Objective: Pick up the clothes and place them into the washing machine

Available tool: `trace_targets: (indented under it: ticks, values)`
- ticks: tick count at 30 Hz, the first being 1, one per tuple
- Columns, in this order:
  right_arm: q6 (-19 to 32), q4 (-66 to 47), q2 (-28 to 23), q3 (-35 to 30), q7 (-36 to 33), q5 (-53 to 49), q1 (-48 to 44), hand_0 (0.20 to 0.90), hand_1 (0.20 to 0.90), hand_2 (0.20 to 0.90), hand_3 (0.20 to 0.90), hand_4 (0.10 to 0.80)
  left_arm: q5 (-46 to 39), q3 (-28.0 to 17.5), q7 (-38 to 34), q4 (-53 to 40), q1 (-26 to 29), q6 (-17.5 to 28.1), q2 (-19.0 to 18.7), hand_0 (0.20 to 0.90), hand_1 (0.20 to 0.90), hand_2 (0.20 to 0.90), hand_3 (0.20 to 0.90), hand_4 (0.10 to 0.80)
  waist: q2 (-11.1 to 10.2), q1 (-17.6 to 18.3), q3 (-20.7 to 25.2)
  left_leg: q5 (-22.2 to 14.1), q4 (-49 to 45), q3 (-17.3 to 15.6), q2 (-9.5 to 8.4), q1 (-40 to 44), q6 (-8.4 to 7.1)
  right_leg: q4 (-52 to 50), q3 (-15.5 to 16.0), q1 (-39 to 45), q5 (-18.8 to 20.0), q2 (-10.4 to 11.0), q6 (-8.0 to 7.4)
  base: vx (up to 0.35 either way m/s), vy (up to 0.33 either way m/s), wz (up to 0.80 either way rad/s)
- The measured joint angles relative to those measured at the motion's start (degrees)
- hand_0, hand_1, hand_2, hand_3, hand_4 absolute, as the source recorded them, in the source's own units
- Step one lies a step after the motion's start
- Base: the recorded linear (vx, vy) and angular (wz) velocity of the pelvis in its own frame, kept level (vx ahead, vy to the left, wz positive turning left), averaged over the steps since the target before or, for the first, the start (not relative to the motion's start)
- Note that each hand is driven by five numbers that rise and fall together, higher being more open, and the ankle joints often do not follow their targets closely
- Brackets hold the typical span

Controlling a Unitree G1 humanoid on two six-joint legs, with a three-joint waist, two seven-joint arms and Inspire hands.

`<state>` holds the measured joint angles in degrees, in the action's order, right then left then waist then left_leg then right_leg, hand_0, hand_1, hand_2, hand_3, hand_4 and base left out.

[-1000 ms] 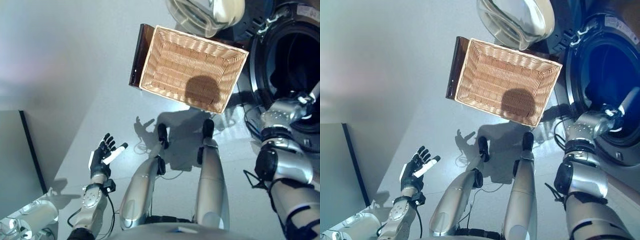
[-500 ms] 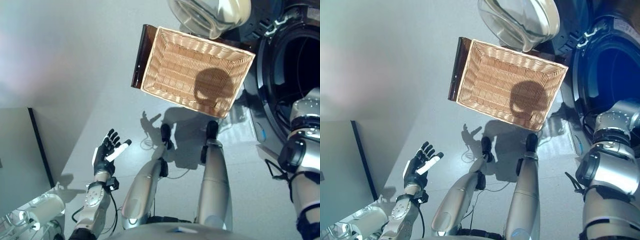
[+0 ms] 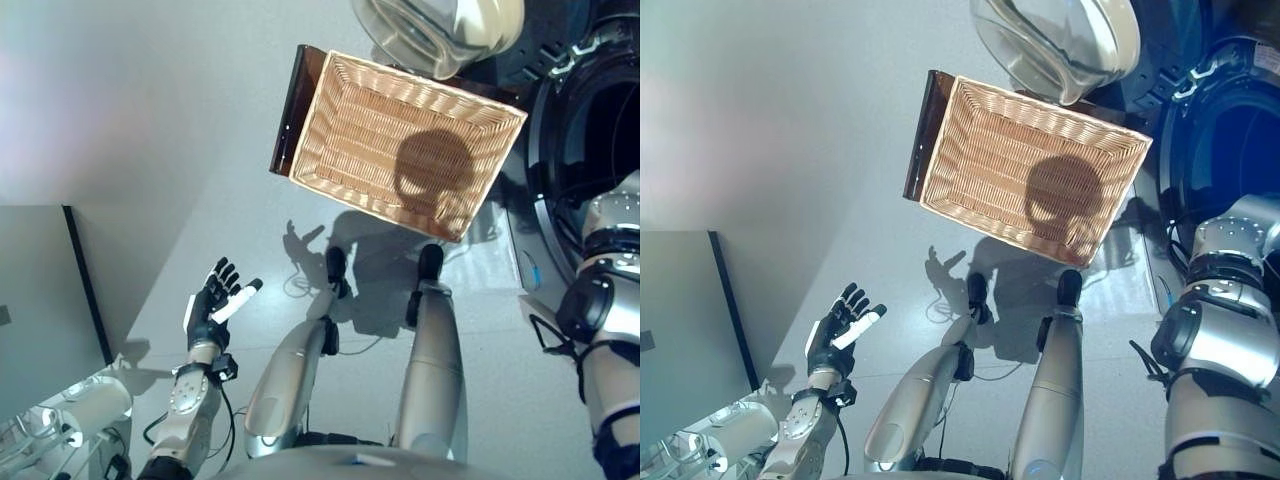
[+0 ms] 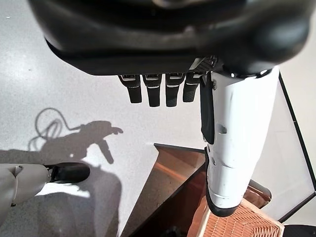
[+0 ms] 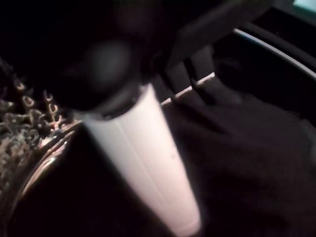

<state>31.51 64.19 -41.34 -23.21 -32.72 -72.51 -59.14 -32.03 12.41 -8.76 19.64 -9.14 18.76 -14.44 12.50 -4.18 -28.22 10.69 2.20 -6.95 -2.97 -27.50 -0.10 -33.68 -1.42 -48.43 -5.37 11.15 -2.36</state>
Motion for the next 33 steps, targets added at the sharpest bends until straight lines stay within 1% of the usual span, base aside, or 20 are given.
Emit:
trace_targets:
  ticks: [5, 11, 14, 15, 16, 19, 21, 23, 25, 26, 29, 33]
  values:
    - [0.2, 0.0, 0.1, 0.0, 0.0, 0.0, 0.0, 0.9, 0.9, 0.9, 0.9, 0.8, 0.0, -0.1, 0.0, 0.0, 0.0, 0.0, 0.0, 0.9, 0.9, 0.9, 0.9, 0.8, 0.0, 0.0, 0.0, 0.0, 0.0, 0.0, 0.0, 0.0, 0.02, 0.1, 0.0, 0.1, 0.1, 0.0, 0.06, 0.002, 0.028, -0.02]
    - [2.1, -4.3, 2.7, 0.0, 0.0, 1.6, 1.7, 0.9, 0.9, 0.9, 0.9, 0.8, -0.1, -0.2, -0.4, 0.1, 0.0, 0.0, 0.0, 0.9, 0.9, 0.9, 0.9, 0.8, 0.1, 0.1, 0.1, 0.0, -0.1, 0.0, 0.07, 0.2, 0.04, 0.0, 0.2, 0.4, 0.1, 0.0, 0.06, -0.012, 0.024, 0.0]
    - [2.2, -5.7, 5.0, 0.2, 0.1, 3.6, 4.4, 0.9, 0.9, 0.9, 0.9, 0.8, -0.2, -0.3, -0.4, 0.1, 0.0, 0.0, 0.1, 0.9, 0.9, 0.9, 0.9, 0.8, 0.1, 0.2, 0.1, 0.0, -0.1, 0.7, 0.13, 1.3, 0.03, 0.3, 0.7, 1.9, 0.0, -0.1, 0.1, -0.012, 0.039, -0.05]
    - [2.2, -7.4, 6.7, 0.3, 0.3, 4.1, 5.8, 0.9, 0.9, 0.9, 0.9, 0.8, -0.2, -0.4, -0.4, 0.1, 0.0, 0.0, 0.2, 0.9, 0.9, 0.9, 0.9, 0.8, 0.1, 0.2, 0.1, 0.0, -0.1, 0.7, 0.17, 2.0, 0.04, 0.6, 0.7, 2.7, 0.0, -0.2, 0.08, -0.036, 0.051, -0.07]
    - [2.2, -7.4, 7.4, 0.6, 0.4, 4.5, 6.0, 0.9, 0.9, 0.9, 0.9, 0.8, -0.2, -0.4, -0.5, 0.1, 0.0, 0.0, 0.2, 0.9, 0.9, 0.9, 0.9, 0.8, 0.1, 0.3, 0.1, 0.0, -0.2, 0.7, 0.1, 2.1, 0.05, 0.8, 0.7, 2.9, 0.1, -0.2, 0.08, -0.023, 0.069, -0.07]
    - [2.3, -9.5, 10.8, 0.7, 1.0, 4.4, 7.2, 0.9, 0.9, 0.9, 0.9, 0.8, -0.3, -0.5, -0.4, 0.1, 0.0, 0.0, 0.2, 0.9, 0.9, 0.9, 0.9, 0.8, 0.2, 0.5, 0.1, -0.1, -0.6, 0.7, 0.01, 2.1, 0.24, 1.0, 0.6, 3.1, 0.3, -0.2, -0.35, -0.021, 0.057, -0.03]
    - [2.3, -9.5, 12.0, 0.8, 1.9, 4.4, 8.2, 0.9, 0.9, 0.9, 0.9, 0.8, -0.5, -0.5, -0.4, 0.1, 0.0, 0.0, 0.2, 0.9, 0.9, 0.9, 0.9, 0.8, 0.2, 0.4, 0.1, -0.3, -1.2, 0.7, -0.09, 2.1, 0.32, 1.1, 0.6, 3.6, 0.4, -0.1, -0.45, -0.042, 0.053, -0.05]
    - [2.3, -9.6, 13.4, 0.9, 2.6, 4.4, 8.9, 0.9, 0.9, 0.9, 0.9, 0.8, -1.0, -0.6, -0.4, 0.1, 0.0, 0.0, 0.2, 0.9, 0.9, 0.9, 0.9, 0.8, 0.2, 0.3, 0.1, -0.5, -1.6, 0.7, 0.05, 2.1, 0.28, 1.6, 0.6, 4.1, 0.4, -0.3, -0.91, -0.03, 0.043, -0.05]
    - [2.0, -9.3, 13.6, 1.5, 2.9, 4.7, 9.8, 0.9, 0.9, 0.9, 0.9, 0.8, -1.2, -0.6, -0.4, 0.1, 0.0, 0.0, 0.2, 0.9, 0.9, 0.9, 0.9, 0.8, 0.2, 0.2, 0.1, -0.5, -1.8, 0.7, -0.02, 2.1, 0.34, 1.9, 0.5, 4.2, 0.8, -0.3, -1.16, -0.02, 0.038, -0.06]
    - [1.3, -8.9, 13.6, 2.5, 2.9, 5.4, 11.0, 0.9, 0.9, 0.9, 0.9, 0.8, -1.4, -0.7, -0.4, 0.1, 0.0, 0.0, 0.2, 0.9, 0.9, 0.9, 0.9, 0.8, 0.2, 0.1, 0.1, -0.6, -2.2, 0.7, 0.04, 2.1, 0.49, 2.0, 0.5, 4.6, 1.0, -0.3, -1.0, -0.016, 0.039, -0.1]
    - [-0.6, -8.7, 14.2, 3.3, 3.3, 6.7, 13.1, 0.9, 0.9, 0.9, 0.9, 0.8, -1.5, -1.1, -0.3, 0.3, -0.1, 0.0, 0.3, 0.9, 0.9, 0.9, 0.9, 0.8, 0.2, 0.1, 0.1, -1.2, -3.5, 0.7, 0.19, 2.2, 0.86, 3.4, 0.7, 6.0, 1.6, -0.6, -1.44, 0.006, 0.023, -0.08]
    - [-2.0, -8.4, 16.4, 3.6, 4.9, 6.9, 17.3, 0.9, 0.9, 0.9, 0.9, 0.8, -1.8, -2.1, 0.1, 2.1, 0.0, -0.1, 1.3, 0.9, 0.9, 0.9, 0.9, 0.8, 0.1, 0.6, 0.1, -2.6, -4.2, 0.7, 0.53, 5.5, 1.02, 6.0, 0.7, 10.8, 2.2, -1.0, -1.67, 0.04, 0.014, -0.1]
